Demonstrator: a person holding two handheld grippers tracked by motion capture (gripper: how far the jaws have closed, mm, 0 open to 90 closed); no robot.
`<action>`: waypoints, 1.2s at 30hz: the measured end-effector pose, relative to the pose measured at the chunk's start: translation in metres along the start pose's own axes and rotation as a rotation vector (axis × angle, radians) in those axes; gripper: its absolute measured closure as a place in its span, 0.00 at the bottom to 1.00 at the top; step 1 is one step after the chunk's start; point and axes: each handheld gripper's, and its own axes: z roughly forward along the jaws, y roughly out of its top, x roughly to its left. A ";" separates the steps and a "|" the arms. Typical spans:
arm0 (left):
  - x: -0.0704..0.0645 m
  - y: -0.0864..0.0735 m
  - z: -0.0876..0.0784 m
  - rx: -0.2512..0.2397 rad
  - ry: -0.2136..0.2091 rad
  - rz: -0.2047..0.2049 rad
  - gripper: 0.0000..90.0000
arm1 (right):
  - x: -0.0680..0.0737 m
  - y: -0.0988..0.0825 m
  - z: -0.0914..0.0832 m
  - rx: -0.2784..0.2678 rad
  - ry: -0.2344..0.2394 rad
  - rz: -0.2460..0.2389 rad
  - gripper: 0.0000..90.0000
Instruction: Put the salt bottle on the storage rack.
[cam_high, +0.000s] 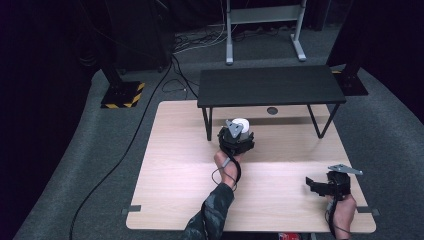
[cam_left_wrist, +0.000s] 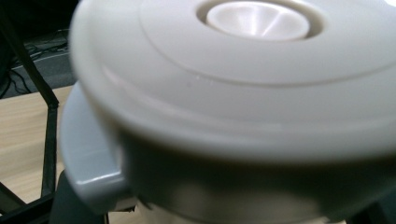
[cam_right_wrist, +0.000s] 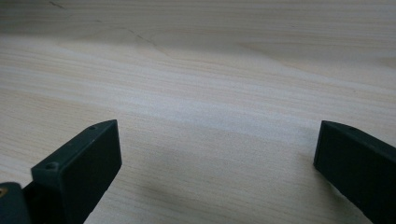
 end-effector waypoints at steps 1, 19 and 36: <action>0.000 0.002 -0.001 0.001 -0.003 0.002 0.31 | 0.000 0.000 0.000 0.000 0.000 0.000 0.00; 0.004 0.040 -0.009 -0.005 -0.043 0.048 0.31 | 0.000 0.000 0.000 -0.001 0.000 0.001 0.00; 0.012 0.076 -0.017 -0.032 -0.090 0.055 0.31 | 0.000 0.000 0.000 -0.001 -0.001 0.002 0.00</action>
